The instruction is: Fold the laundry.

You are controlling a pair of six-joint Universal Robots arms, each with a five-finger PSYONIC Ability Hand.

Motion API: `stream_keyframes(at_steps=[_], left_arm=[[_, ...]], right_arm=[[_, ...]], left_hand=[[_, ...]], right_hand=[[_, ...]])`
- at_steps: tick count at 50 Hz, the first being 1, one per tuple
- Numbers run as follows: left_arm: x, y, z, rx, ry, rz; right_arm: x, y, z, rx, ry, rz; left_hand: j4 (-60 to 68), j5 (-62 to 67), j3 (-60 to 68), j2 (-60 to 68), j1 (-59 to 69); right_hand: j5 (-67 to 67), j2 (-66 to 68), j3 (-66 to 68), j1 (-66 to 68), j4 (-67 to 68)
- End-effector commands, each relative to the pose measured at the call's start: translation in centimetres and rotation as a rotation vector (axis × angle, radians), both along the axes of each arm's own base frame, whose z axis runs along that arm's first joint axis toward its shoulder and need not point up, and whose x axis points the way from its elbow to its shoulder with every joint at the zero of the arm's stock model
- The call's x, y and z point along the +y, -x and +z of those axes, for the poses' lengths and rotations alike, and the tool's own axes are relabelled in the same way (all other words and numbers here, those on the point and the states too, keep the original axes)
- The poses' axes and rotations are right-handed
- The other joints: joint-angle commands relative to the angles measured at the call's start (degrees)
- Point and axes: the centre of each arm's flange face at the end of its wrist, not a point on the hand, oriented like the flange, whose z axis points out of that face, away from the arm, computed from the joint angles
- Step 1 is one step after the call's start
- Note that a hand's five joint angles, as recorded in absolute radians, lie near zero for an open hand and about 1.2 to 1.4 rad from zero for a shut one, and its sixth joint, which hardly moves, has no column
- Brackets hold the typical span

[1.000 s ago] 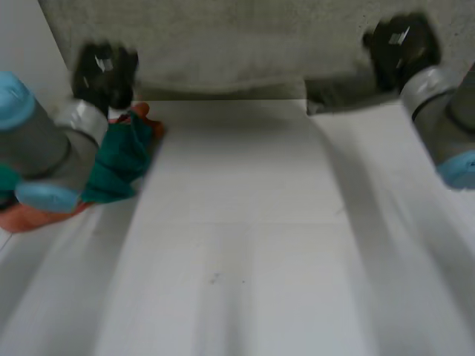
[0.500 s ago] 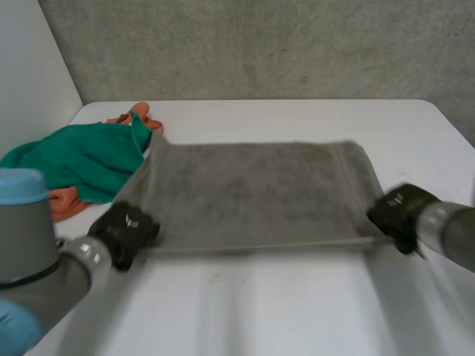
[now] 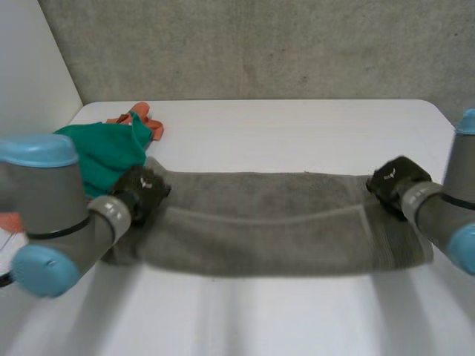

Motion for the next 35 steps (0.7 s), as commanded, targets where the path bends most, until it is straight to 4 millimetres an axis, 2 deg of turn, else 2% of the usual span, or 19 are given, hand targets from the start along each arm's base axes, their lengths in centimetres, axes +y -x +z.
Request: stream_keyframes(at_steps=[1, 6, 13, 18, 19, 20, 21, 22, 23, 25, 28, 31, 32, 33, 35], left_arm=[[-6.2, 2.4, -1.6, 0.052, 0.243, 0.056], [-8.4, 3.5, -2.9, 0.036, 0.333, 0.040], [-10.5, 4.3, -4.4, 0.020, 0.372, 0.035], [-11.5, 4.7, -4.4, 0.040, 0.399, 0.038], [-11.6, 4.9, -4.4, 0.048, 0.405, 0.035], [-11.5, 5.0, -4.4, 0.050, 0.408, 0.030], [-11.4, 5.2, -4.4, 0.053, 0.411, 0.024], [-11.2, 5.4, -4.5, 0.052, 0.415, 0.015], [-10.7, 6.0, -4.4, 0.058, 0.424, -0.005], [-9.8, 6.8, -4.2, 0.072, 0.433, -0.034], [-8.4, 7.5, -2.8, 0.100, 0.468, -0.069], [-7.5, 7.1, -0.9, 0.122, 0.501, -0.066], [-7.2, 6.9, -0.7, 0.124, 0.500, -0.065], [-6.9, 6.8, -0.7, 0.123, 0.494, -0.065], [-5.8, 6.4, -0.6, 0.115, 0.476, -0.069]], right_arm=[[-4.6, -1.4, -0.9, -0.010, 0.192, -0.054], [-6.7, -2.3, -1.3, -0.042, 0.301, -0.050], [-8.7, -3.3, -2.7, -0.069, 0.399, -0.043], [-9.8, -4.0, -3.5, -0.086, 0.426, -0.043], [-9.8, -4.1, -3.5, -0.090, 0.427, -0.040], [-9.8, -4.1, -3.6, -0.091, 0.424, -0.039], [-9.8, -4.2, -3.6, -0.088, 0.424, -0.038], [-9.7, -4.1, -3.7, -0.081, 0.420, -0.040], [-9.6, -4.1, -3.6, -0.081, 0.417, -0.042], [-9.3, -4.1, -3.4, -0.089, 0.402, -0.042], [-8.1, -4.1, -1.5, -0.114, 0.376, -0.046], [-6.7, -3.6, 1.5, -0.187, 0.359, -0.065], [-6.3, -3.5, 2.2, -0.206, 0.354, -0.068], [-5.5, -3.3, 3.7, -0.248, 0.354, -0.074], [-4.6, -3.0, 4.8, -0.275, 0.340, -0.080]], left_hand=[[11.09, 13.32, 11.67, 11.42, 15.25], [11.09, 13.32, 11.67, 11.42, 15.25], [11.09, 13.32, 11.67, 11.42, 15.25], [11.09, 13.32, 11.67, 11.42, 15.25], [11.09, 13.32, 11.67, 11.42, 15.25], [-3.71, -1.48, -3.13, -3.38, 0.45], [-25.68, -23.44, -25.09, -25.34, -21.51], [-45.88, -43.64, -45.29, -45.55, -41.72], [-58.91, -56.68, -58.33, -58.58, -54.75], [-58.91, -56.68, -58.33, -58.58, -54.75], [-58.91, -56.68, -58.33, -58.58, -54.75], [-58.91, -56.68, -58.33, -58.58, -54.75], [-58.91, -56.68, -58.33, -58.58, -54.75], [-58.91, -56.68, -58.33, -58.58, -54.75], [-58.91, -56.68, -58.33, -58.58, -54.75]], right_hand=[[13.16, 12.94, 12.13, 23.14, 11.82], [13.16, 12.94, 12.13, 23.14, 11.82], [13.16, 12.94, 12.13, 23.14, 11.82], [13.16, 12.94, 12.13, 23.14, 11.82], [6.22, 6.01, 5.19, 16.20, 4.89], [-18.16, -18.37, -19.19, -8.18, -19.49], [-45.55, -45.76, -46.58, -35.57, -46.88], [-56.84, -57.06, -57.87, -46.86, -58.18], [-56.84, -57.06, -57.87, -46.86, -58.18], [-56.84, -57.06, -57.87, -46.86, -58.18], [-56.84, -57.06, -57.87, -46.86, -58.18], [-56.84, -57.06, -57.87, -46.86, -58.18], [-56.84, -57.06, -57.87, -46.86, -58.18], [-56.84, -57.06, -57.87, -46.86, -58.18], [-56.84, -57.06, -57.87, -46.86, -58.18]])
